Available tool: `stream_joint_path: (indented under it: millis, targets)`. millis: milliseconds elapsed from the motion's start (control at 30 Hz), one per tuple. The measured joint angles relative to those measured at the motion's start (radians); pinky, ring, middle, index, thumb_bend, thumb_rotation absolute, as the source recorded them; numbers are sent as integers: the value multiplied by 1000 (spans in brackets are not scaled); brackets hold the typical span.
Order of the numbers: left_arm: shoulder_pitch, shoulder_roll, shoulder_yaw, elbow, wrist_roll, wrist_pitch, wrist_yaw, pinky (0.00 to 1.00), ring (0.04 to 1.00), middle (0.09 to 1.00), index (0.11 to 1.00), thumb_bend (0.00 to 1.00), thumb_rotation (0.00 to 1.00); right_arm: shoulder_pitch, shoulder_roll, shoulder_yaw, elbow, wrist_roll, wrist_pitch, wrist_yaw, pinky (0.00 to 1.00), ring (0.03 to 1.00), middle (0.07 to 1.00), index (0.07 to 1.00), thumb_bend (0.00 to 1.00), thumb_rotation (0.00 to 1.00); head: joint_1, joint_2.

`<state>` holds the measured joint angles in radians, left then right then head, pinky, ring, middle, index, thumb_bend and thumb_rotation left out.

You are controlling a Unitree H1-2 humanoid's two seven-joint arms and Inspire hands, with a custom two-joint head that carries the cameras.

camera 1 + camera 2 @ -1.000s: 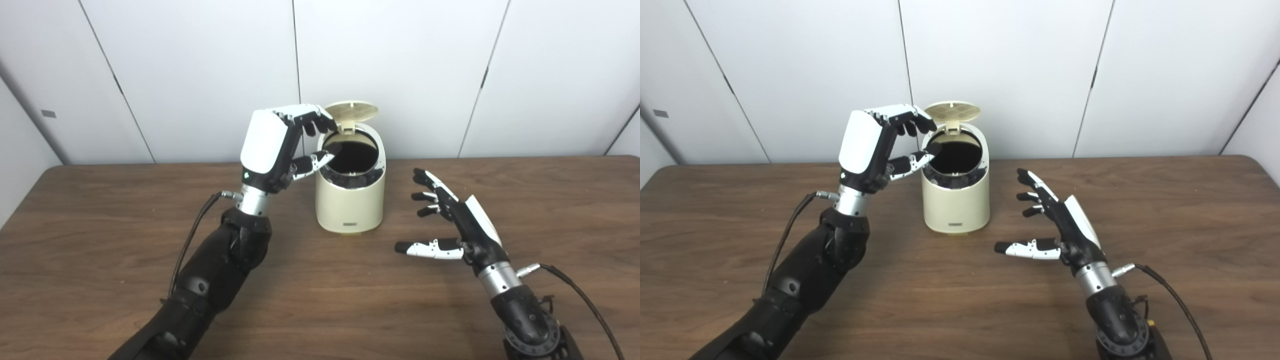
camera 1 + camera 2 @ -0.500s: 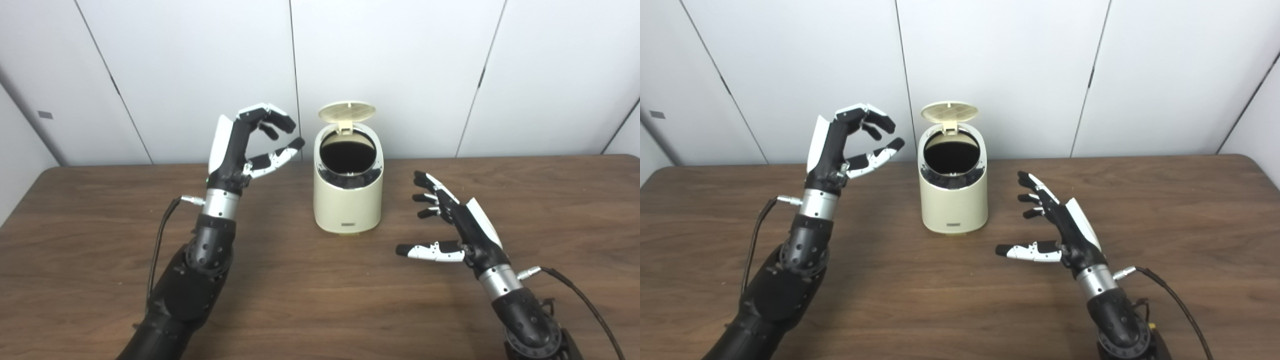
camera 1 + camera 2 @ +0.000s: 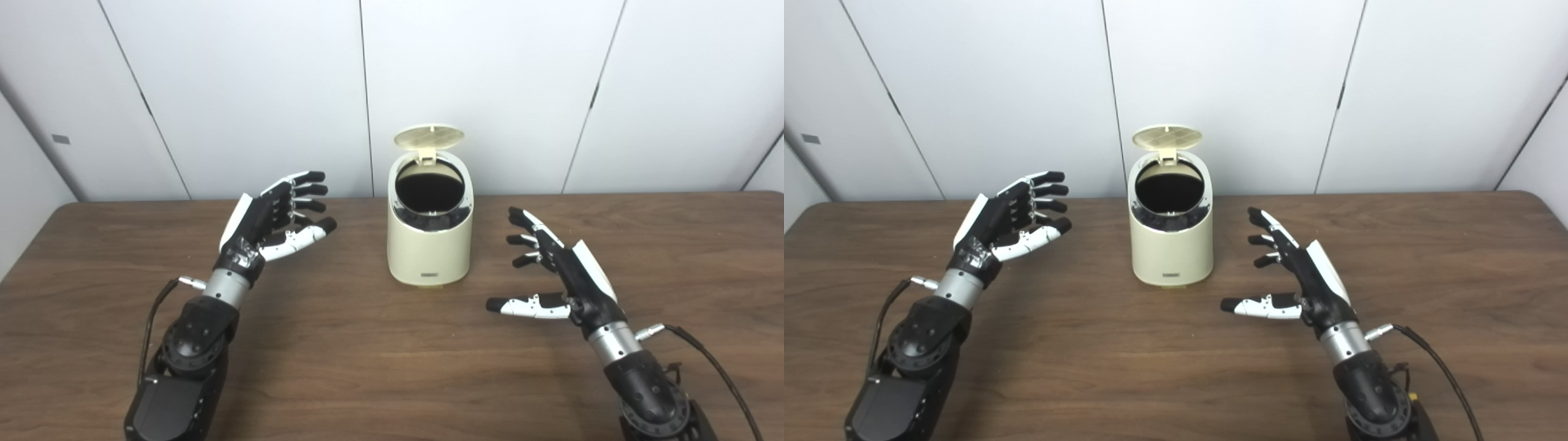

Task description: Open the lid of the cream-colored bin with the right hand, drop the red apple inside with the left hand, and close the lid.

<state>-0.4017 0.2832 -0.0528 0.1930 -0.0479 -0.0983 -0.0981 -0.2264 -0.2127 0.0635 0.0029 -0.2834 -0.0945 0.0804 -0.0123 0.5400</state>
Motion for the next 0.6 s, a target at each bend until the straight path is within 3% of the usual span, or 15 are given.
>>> stream_joint_path:
  millis: [233,400,600]
  targets:
    - [60,-19,33,45,0,-44,-23,550,680,758,794,690,278,-51,-20,-7,-29,2,16,10,697,824,898,913,742,281,-17,-8]
    - [93,-48,37,53,0,-68,-35,546,668,748,784,711,290,-134,-40,-7,-35,3,48,38,725,835,897,904,779,367,-18,-14]
    - [108,-60,34,84,14,-82,-43,549,668,750,782,682,268,-212,-50,-6,11,4,55,48,734,838,887,906,791,359,-17,-18]
